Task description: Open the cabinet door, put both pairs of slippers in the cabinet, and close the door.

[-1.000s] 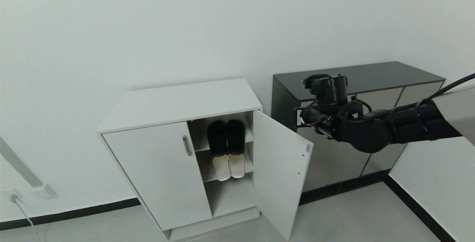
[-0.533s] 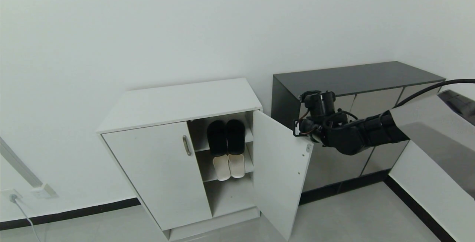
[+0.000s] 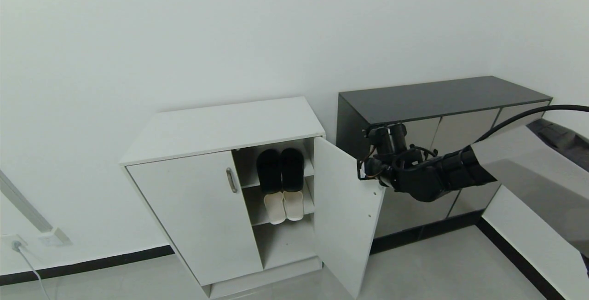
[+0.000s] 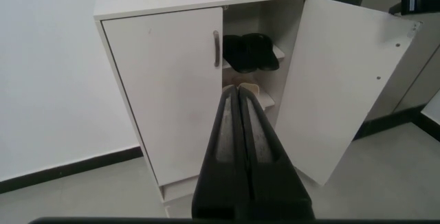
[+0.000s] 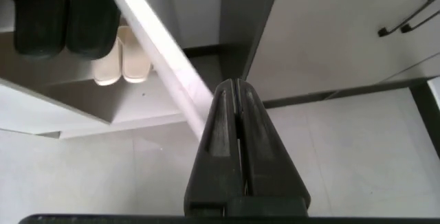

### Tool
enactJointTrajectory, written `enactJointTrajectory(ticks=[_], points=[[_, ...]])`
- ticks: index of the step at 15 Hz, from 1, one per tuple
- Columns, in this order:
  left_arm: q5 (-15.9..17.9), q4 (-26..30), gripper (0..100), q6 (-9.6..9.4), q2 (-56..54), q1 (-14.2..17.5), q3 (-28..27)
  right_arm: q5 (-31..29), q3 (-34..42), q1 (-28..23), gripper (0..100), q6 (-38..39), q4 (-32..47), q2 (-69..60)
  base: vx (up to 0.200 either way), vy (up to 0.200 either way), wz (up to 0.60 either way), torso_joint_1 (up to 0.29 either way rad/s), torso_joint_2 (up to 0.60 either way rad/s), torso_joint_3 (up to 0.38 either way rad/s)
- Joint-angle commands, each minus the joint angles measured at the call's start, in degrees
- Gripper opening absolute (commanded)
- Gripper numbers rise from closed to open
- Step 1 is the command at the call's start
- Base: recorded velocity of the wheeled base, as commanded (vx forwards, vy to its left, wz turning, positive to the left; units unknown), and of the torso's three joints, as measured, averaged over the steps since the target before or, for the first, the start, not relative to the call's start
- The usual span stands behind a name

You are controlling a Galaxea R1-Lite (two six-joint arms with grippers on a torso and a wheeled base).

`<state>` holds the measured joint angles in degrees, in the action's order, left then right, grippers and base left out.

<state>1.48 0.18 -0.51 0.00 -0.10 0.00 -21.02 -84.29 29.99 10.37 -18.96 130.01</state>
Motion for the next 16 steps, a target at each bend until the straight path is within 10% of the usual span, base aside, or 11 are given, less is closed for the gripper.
enactJointTrajectory(ticks=[1, 16], points=[[0.11, -0.01, 0, -0.02, 0.0, 0.01, 0.0, 0.01, 0.88, 1.48, 0, 0.0, 0.06, -0.9, 0.0, 0.0, 0.0, 0.0, 0.0, 0.0], [0.11, -0.01, 0, -0.02, 0.0, 0.01, 0.0, 2.21, 11.95, 11.23, 0, -4.84, -6.36, -10.13, 0.0, 0.0, 0.08, 0.0, 0.0, 0.0]])
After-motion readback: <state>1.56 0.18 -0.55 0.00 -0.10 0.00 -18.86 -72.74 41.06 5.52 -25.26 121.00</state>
